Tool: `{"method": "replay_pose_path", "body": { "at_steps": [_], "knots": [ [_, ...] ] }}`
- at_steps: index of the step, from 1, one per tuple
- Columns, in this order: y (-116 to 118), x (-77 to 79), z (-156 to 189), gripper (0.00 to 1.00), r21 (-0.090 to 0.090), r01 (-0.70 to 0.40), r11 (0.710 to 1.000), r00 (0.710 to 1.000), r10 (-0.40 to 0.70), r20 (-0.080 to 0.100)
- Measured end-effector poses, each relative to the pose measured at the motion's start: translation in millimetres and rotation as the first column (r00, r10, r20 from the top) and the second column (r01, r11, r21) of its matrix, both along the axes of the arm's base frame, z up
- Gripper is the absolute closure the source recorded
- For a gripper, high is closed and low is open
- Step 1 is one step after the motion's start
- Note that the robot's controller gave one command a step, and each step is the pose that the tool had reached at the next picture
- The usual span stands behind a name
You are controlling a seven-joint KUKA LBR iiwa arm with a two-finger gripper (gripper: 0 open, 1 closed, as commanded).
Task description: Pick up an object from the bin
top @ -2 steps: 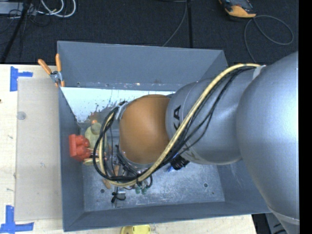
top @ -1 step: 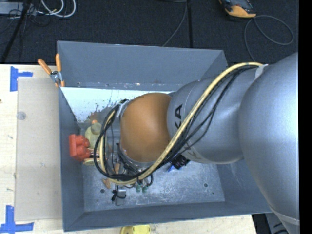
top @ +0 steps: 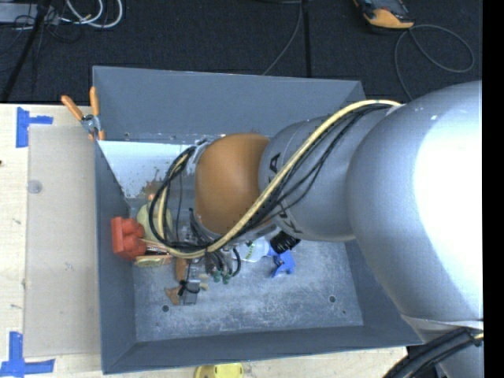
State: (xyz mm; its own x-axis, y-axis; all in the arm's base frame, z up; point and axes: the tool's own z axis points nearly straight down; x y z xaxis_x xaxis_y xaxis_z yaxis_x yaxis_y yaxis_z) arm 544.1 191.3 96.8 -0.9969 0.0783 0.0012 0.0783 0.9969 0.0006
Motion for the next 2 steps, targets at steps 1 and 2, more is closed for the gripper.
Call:
{"method": "replay_pose_path", "body": {
  "at_steps": [1,2],
  "knots": [
    [-7.5,19.3,-6.3,0.0,-0.002,-0.111,0.994,0.994,0.111,-0.008],
    [-23.3,10.6,2.9,0.0,0.0,-0.067,0.998,0.998,0.067,-0.003]
  ]
}}
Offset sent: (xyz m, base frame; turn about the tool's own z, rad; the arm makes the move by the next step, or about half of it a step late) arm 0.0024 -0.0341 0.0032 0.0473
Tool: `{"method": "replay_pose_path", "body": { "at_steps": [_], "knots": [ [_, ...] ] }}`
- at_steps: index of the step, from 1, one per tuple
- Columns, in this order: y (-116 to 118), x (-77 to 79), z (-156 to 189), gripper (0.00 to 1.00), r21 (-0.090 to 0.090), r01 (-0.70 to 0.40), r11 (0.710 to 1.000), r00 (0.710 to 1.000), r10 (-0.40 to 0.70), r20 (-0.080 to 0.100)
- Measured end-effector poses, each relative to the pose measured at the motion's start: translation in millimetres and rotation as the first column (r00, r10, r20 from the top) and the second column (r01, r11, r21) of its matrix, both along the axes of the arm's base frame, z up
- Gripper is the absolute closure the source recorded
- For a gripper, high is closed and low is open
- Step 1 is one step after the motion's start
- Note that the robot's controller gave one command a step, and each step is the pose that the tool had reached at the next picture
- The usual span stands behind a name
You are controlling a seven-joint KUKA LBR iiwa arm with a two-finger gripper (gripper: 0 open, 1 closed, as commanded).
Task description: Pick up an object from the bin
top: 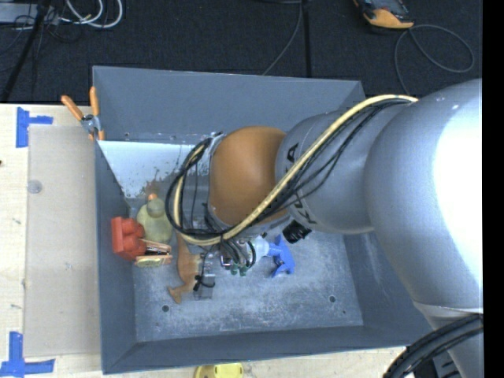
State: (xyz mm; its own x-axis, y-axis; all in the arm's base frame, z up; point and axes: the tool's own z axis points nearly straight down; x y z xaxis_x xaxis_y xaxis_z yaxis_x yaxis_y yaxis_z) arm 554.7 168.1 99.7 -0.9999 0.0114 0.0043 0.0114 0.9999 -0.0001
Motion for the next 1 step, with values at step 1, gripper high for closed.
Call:
{"method": "replay_pose_path", "body": {
  "at_steps": [1],
  "knots": [
    [-9.5,-3.3,-24.4,0.0,-0.004,0.081,0.997,0.997,-0.081,-0.005]
  ]
}}
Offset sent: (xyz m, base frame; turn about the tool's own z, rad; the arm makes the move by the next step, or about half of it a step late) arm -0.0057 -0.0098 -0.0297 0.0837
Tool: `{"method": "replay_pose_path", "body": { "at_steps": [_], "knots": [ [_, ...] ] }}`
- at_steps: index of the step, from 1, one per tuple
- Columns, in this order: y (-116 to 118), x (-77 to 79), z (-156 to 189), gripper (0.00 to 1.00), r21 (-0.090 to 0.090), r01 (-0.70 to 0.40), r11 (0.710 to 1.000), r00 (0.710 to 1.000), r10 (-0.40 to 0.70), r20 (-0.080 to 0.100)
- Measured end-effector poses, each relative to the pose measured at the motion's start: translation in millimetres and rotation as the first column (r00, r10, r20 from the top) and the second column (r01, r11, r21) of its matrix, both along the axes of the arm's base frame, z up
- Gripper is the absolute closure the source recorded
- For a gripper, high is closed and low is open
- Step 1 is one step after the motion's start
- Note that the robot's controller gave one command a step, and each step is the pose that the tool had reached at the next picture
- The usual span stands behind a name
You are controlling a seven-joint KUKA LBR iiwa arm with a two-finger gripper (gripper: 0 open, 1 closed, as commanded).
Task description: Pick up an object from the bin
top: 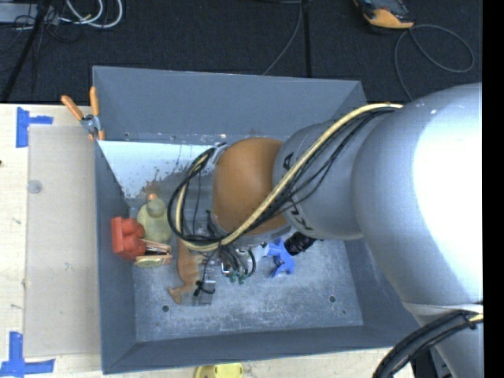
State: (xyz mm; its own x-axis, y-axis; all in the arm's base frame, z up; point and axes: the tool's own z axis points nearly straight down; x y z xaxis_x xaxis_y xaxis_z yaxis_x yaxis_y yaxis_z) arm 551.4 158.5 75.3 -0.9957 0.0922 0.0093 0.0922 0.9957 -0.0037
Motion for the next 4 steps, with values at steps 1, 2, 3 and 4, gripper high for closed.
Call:
{"method": "replay_pose_path", "body": {
  "at_steps": [1,2,3,4],
  "knots": [
    [-1.0,-2.6,-6.2,1.0,0.002,0.005,1.0,1.0,-0.005,0.002],
    [-1.0,-2.6,-6.2,1.0,0.002,0.005,1.0,1.0,-0.005,0.002],
    [-1.3,-3.5,-3.3,1.0,0.002,0.005,1.0,1.0,-0.005,0.0],
    [-1.6,-3.7,7.8,1.0,0.001,0.006,1.0,1.0,-0.006,-0.001]
  ]
}}
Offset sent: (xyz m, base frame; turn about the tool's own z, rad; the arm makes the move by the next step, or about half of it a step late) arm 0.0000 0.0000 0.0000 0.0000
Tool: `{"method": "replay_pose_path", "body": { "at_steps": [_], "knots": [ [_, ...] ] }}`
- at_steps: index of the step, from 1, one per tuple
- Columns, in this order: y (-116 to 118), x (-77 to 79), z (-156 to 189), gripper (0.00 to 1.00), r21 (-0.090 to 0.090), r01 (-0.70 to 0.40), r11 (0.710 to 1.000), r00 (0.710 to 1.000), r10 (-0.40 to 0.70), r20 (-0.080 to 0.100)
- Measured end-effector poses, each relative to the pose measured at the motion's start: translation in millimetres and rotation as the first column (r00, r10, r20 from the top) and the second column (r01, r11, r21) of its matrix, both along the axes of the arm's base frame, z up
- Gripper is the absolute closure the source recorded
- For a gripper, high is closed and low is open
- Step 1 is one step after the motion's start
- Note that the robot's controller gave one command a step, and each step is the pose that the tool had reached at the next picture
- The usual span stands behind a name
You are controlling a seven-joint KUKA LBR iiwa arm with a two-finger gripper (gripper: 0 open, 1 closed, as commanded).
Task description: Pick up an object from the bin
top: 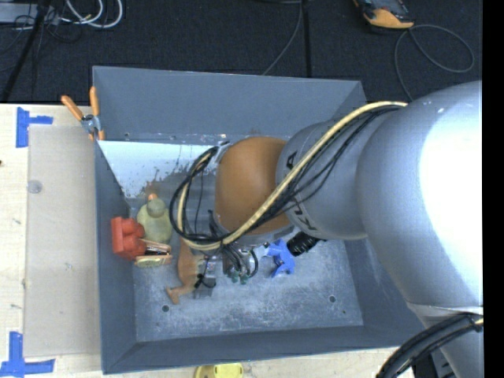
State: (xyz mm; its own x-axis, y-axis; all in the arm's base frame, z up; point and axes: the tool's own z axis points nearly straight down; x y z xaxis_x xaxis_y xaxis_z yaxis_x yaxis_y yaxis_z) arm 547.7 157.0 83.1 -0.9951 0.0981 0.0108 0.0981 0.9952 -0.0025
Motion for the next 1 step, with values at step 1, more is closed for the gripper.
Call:
{"method": "replay_pose_path", "body": {
  "at_steps": [1],
  "knots": [
    [0.1,0.9,7.4,1.0,0.001,0.001,1.0,1.0,-0.001,0.003]
  ]
}}
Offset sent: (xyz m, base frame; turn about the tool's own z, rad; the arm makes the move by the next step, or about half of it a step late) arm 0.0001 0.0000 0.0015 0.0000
